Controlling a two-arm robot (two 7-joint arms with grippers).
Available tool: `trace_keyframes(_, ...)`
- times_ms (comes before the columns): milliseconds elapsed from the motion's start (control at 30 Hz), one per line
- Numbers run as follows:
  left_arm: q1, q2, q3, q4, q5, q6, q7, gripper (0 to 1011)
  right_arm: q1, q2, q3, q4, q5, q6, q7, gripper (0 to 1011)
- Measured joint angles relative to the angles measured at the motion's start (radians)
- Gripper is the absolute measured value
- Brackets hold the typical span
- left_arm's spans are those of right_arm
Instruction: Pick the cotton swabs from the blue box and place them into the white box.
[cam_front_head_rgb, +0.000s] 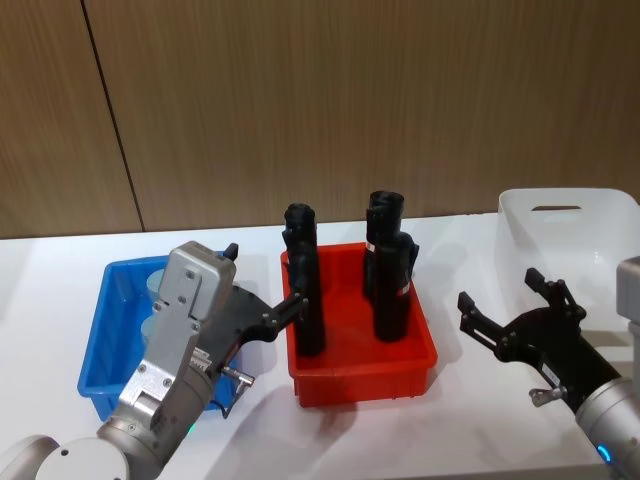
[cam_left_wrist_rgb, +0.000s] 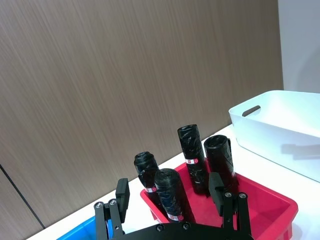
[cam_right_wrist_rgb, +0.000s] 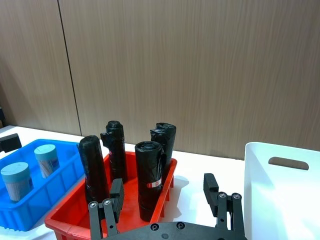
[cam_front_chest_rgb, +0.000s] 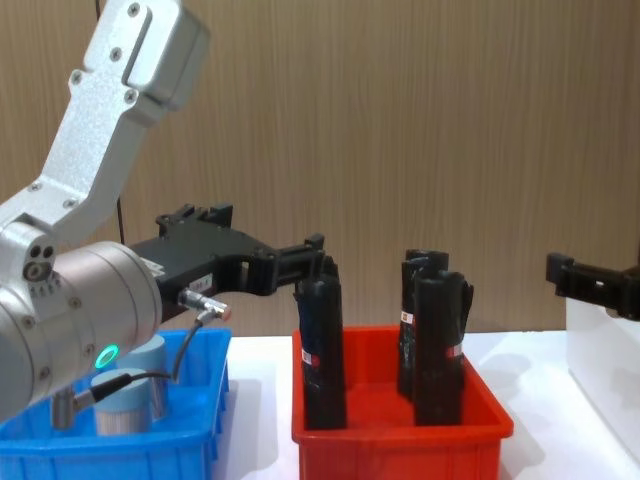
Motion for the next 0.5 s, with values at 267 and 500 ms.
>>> trace_keyframes(267, 0.000, 0.000, 0.000, 0.000, 0.000, 0.000, 0.000, 1004, 0.000, 0.000, 0.000, 0.000, 0.000, 0.000, 0.000, 1002)
trace_keyframes(500, 0.000, 0.000, 0.000, 0.000, 0.000, 0.000, 0.000, 1004, 0.000, 0.000, 0.000, 0.000, 0.000, 0.000, 0.000, 1002)
